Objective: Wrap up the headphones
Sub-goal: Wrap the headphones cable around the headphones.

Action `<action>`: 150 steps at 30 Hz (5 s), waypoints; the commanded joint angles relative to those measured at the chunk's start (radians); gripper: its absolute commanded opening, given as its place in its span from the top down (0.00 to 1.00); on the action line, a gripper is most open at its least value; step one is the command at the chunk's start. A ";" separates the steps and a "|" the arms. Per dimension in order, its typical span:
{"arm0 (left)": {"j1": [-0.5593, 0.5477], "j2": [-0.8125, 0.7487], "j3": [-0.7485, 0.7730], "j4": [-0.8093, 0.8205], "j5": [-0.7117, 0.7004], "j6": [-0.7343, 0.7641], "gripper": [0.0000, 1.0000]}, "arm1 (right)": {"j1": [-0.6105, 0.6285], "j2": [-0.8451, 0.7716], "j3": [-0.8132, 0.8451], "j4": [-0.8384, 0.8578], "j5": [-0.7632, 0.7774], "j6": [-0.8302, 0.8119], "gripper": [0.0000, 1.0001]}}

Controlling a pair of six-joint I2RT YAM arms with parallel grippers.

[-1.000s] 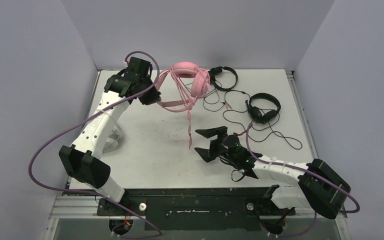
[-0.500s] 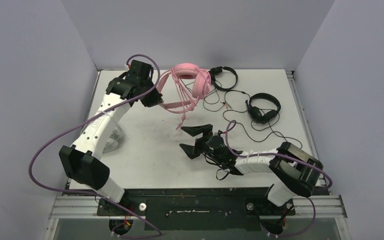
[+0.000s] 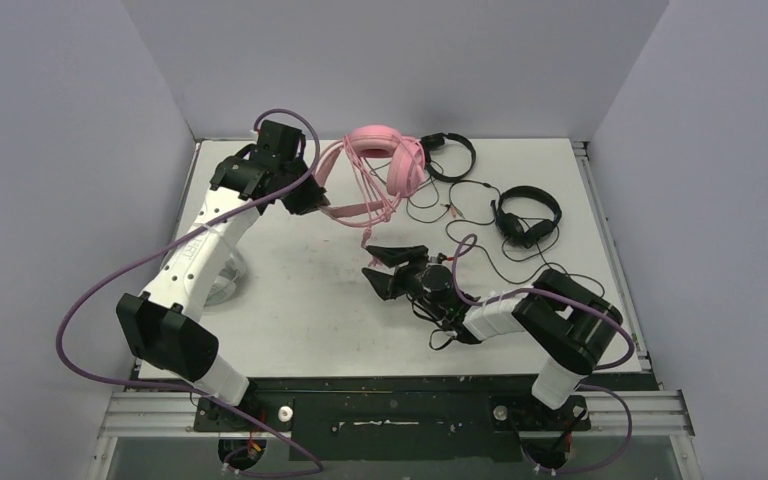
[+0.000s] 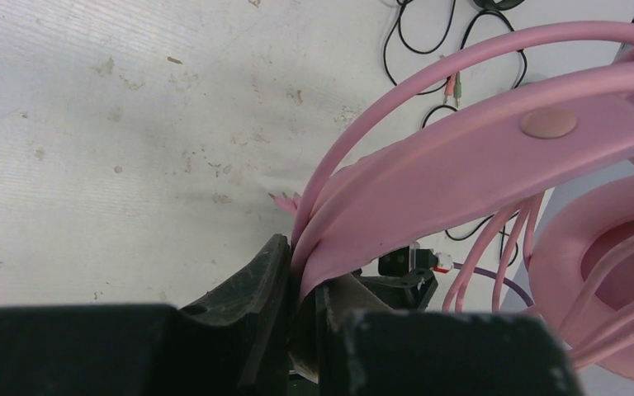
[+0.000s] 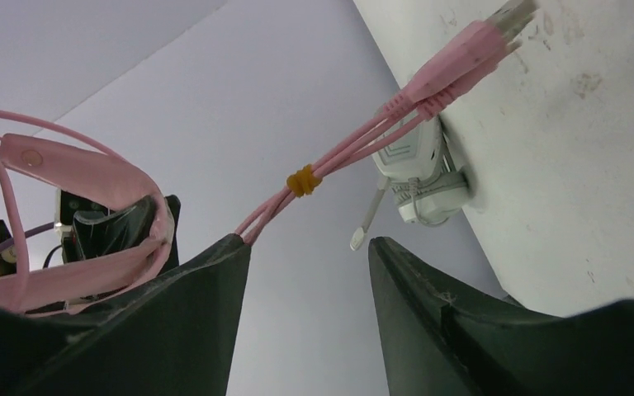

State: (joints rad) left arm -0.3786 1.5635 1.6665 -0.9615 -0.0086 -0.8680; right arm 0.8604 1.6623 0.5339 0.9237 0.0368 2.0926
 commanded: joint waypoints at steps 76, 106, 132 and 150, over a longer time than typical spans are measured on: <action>-0.011 -0.054 -0.013 0.139 0.228 0.022 1.00 | -0.076 -0.041 0.073 -0.251 -0.048 0.316 0.82; 0.020 0.027 0.172 0.033 0.226 0.354 1.00 | -0.138 -0.214 -0.063 -0.297 -0.023 0.083 0.95; -0.272 -0.075 0.032 -0.033 0.544 0.703 1.00 | -0.416 -0.268 -0.027 0.230 -0.414 -0.882 0.83; -0.280 0.028 -0.141 -0.007 0.182 0.774 1.00 | -0.422 -0.265 -0.178 0.170 -0.523 -1.236 0.84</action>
State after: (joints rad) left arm -0.6422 1.5570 1.5776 -0.9867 0.1825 -0.1173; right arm 0.4454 1.3666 0.4232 0.9413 -0.5140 0.9440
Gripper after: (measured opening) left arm 0.098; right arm 0.160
